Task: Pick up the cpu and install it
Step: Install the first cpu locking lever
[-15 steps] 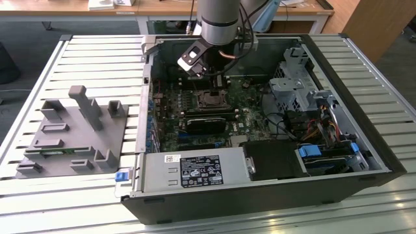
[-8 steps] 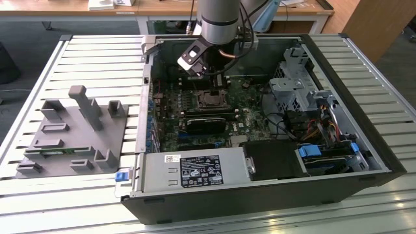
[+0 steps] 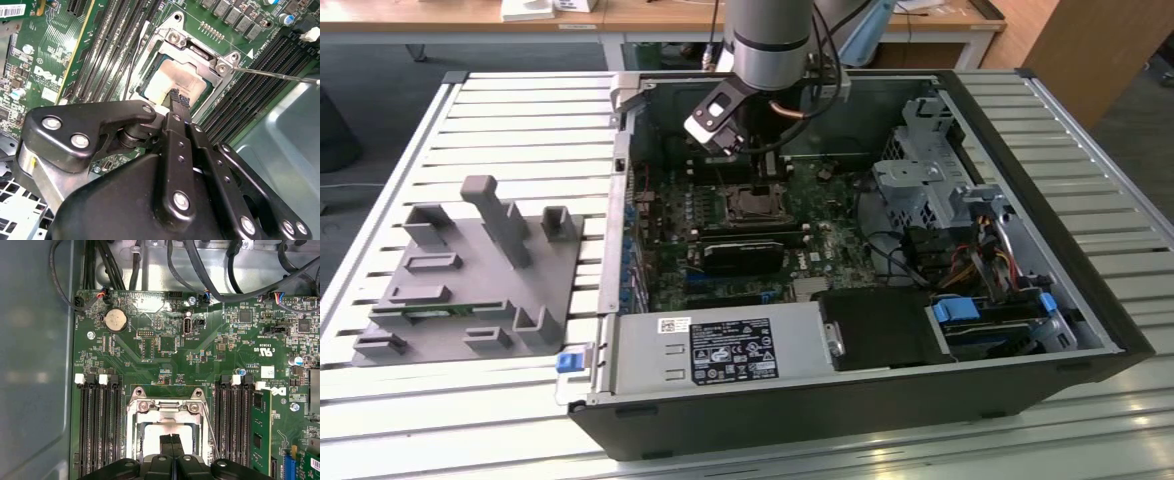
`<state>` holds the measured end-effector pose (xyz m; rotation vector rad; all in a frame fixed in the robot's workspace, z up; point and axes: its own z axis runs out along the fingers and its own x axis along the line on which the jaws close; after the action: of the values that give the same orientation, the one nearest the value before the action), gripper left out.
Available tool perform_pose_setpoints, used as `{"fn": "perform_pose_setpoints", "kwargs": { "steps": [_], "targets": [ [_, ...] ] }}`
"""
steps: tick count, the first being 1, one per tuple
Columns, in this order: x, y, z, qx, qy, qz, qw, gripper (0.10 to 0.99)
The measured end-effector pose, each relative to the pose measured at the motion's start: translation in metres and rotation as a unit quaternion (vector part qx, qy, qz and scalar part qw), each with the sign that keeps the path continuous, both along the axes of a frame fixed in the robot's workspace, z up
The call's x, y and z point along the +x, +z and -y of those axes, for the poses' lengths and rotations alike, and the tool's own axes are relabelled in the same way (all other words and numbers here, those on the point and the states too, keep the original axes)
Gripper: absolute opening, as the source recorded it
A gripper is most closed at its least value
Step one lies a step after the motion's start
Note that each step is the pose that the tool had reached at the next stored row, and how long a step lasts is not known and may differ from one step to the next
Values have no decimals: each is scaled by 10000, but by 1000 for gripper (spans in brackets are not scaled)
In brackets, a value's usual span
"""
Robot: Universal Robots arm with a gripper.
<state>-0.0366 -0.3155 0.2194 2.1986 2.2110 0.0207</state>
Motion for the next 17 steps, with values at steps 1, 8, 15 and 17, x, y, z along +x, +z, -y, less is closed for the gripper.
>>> {"fn": "perform_pose_setpoints", "kwargs": {
  "steps": [1, 8, 15, 17],
  "targets": [
    [0, 2, 0, -1, 0, 0, 10000, 106],
    [0, 17, 0, -1, 0, -1, 10000, 106],
    [0, 46, 0, -1, -1, 0, 10000, 106],
    [0, 66, 0, -1, -1, 0, 10000, 106]
  ]
}}
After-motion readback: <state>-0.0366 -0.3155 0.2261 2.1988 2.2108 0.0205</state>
